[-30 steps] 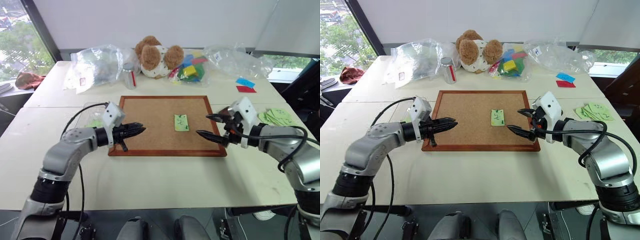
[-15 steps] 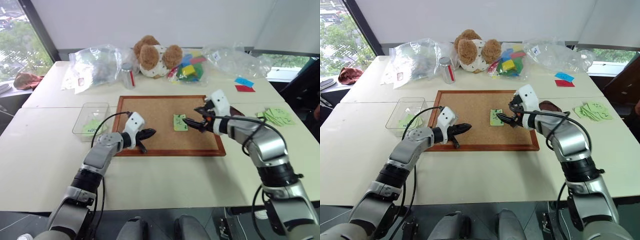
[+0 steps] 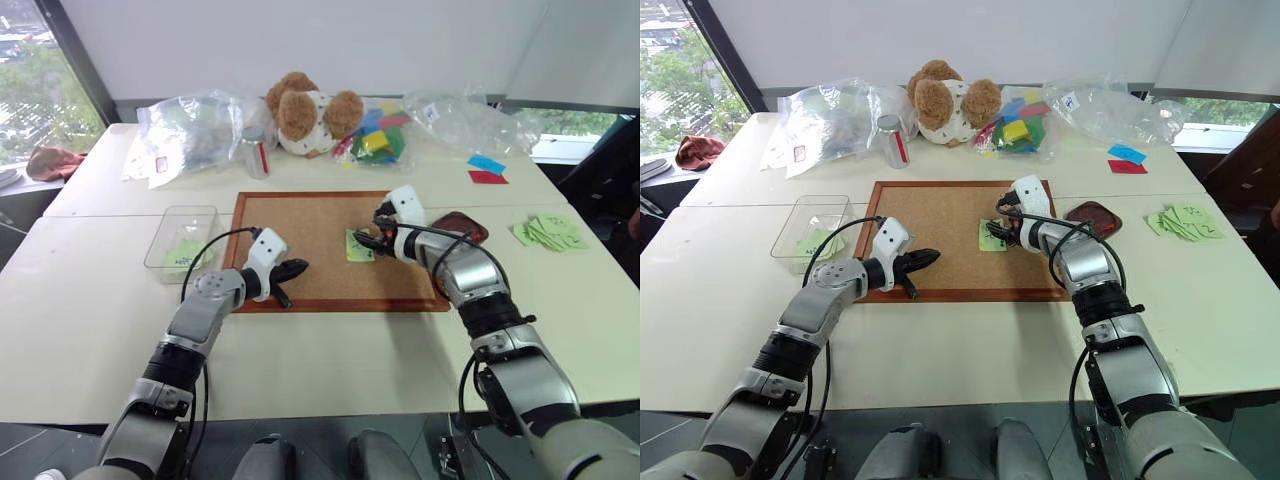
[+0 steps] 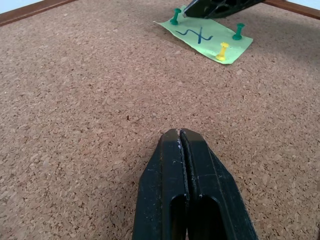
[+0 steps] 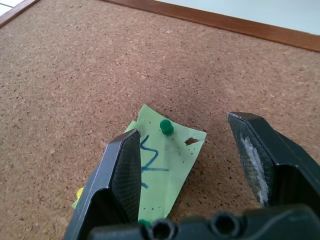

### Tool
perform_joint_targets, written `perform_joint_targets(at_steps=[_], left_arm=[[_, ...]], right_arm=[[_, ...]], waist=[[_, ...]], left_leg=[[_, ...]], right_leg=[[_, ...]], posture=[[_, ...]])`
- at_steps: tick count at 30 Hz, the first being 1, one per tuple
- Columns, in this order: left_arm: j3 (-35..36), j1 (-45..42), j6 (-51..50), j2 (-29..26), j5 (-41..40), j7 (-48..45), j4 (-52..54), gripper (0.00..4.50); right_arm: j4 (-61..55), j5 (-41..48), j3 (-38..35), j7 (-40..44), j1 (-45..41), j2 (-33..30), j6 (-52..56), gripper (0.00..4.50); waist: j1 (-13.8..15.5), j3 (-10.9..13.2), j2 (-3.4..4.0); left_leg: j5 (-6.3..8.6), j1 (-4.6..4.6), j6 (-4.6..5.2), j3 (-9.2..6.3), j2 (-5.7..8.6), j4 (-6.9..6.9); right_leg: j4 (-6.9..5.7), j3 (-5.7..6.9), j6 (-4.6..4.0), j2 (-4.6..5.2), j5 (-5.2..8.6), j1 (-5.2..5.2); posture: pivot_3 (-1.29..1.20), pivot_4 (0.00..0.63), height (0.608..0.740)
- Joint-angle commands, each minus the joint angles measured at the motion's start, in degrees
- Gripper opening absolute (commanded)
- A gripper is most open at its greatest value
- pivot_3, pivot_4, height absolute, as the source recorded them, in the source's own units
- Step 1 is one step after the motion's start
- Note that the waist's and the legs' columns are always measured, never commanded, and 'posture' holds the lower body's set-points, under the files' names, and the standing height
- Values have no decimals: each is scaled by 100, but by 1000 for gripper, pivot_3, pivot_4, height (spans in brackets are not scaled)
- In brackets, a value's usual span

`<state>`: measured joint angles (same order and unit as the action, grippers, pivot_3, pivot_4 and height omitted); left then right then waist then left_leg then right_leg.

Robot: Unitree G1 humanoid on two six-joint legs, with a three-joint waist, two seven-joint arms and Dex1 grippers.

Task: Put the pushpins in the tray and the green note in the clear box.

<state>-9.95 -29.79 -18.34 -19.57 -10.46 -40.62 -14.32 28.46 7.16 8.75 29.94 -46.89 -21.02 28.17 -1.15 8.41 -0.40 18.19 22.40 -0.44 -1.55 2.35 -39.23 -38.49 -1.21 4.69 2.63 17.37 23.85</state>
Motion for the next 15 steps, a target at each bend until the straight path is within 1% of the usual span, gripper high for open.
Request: perform_joint_targets(at_steps=[1, 3, 4, 15], left_arm=[[20, 139, -108, -3, 85, 48, 99, 0], [19, 161, -119, -5, 85, 56, 124, 0], [20, 166, -127, -7, 86, 65, 134, 0], [12, 199, -186, -8, 83, 97, 191, 0]], right_arm=[[159, -70, -154, 40, -278, 87, -307, 2692], [257, -112, -154, 24, -333, 119, -381, 2109], [309, -153, -142, 2, -370, 129, -391, 1702], [455, -248, -162, 212, -388, 263, -441, 1702]], waist=[[-2, 0, 0], [-3, 0, 0], [-3, 0, 0], [-4, 0, 0]], left_leg=[[0, 0, 0, 0, 0, 0], [0, 0, 0, 0, 0, 1], [0, 0, 0, 0, 0, 2], [0, 0, 0, 0, 0, 3]], right_leg=[[-1, 0, 0, 0, 0, 2], [-4, 0, 0, 0, 0, 4], [-5, 0, 0, 0, 0, 5], [-6, 0, 0, 0, 0, 7]], posture=[[0, 150, 740], [0, 150, 740], [0, 150, 740], [0, 150, 740]])
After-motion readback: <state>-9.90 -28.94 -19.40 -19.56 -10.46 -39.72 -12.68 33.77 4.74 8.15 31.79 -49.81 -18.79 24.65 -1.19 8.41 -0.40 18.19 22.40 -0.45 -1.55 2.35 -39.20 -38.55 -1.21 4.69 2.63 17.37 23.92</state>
